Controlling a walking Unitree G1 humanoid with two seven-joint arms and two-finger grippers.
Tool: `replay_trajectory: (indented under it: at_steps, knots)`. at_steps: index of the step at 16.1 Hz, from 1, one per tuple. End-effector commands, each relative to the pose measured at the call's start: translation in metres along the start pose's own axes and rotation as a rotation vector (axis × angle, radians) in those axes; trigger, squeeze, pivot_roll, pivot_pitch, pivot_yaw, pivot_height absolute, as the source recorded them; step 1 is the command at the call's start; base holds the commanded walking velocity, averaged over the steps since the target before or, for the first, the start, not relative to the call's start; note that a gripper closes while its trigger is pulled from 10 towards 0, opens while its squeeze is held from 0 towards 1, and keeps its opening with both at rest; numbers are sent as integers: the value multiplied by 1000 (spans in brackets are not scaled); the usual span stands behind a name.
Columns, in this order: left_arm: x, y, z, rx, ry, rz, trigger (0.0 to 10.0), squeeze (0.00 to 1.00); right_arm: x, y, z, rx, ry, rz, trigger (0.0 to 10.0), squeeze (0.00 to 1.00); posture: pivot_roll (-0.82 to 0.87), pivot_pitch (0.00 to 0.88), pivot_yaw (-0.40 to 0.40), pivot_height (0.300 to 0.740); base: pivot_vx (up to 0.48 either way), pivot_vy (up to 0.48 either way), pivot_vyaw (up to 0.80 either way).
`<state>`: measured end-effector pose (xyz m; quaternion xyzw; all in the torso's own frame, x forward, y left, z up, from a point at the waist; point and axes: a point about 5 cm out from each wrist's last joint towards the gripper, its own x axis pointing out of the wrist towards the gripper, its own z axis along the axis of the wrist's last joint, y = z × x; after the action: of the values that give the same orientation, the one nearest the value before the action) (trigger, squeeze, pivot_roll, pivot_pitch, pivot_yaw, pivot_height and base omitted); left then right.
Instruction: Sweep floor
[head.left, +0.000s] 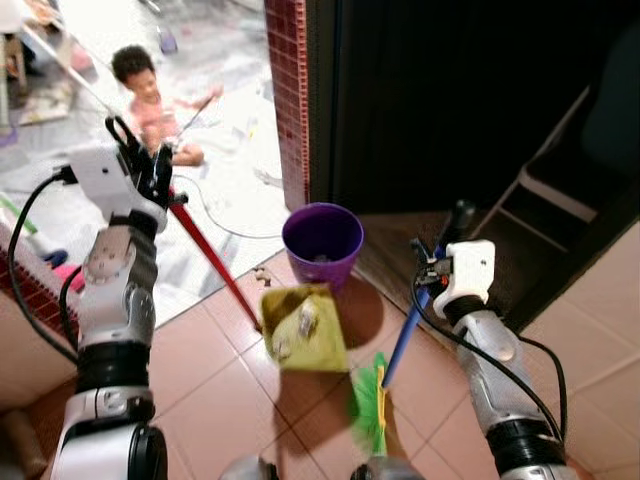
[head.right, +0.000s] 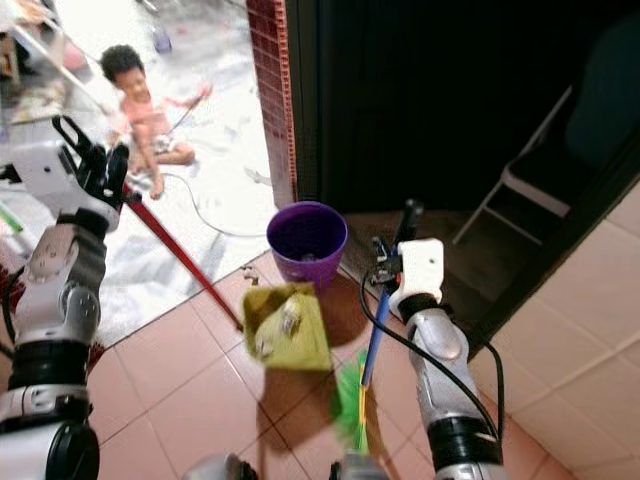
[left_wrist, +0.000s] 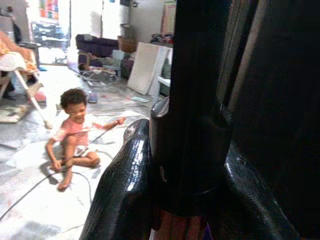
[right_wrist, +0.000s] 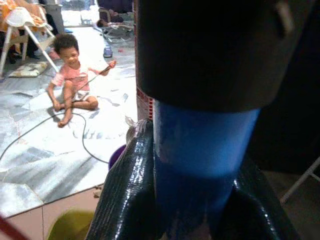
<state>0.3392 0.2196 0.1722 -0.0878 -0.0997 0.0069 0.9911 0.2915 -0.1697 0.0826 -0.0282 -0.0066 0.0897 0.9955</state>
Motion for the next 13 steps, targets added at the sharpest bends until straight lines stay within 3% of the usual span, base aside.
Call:
replay_trajectory:
  at_steps: [1,10,13]
  knots:
    - [4,-3,19,-7,-82,-17,10000,0,3,2,6,-1,-24,11,10000,0,-87,0,48,740,0,480,0]
    - [4,-3,18,-28,-79,3,10000,0,1,1,3,-11,-8,16,10000,0,-90,0,44,740,0,480,0]
    - [3,-3,18,-17,-79,0,10000,0,0,1,3,-12,-7,18,10000,0,-87,0,45,740,0,0,0]
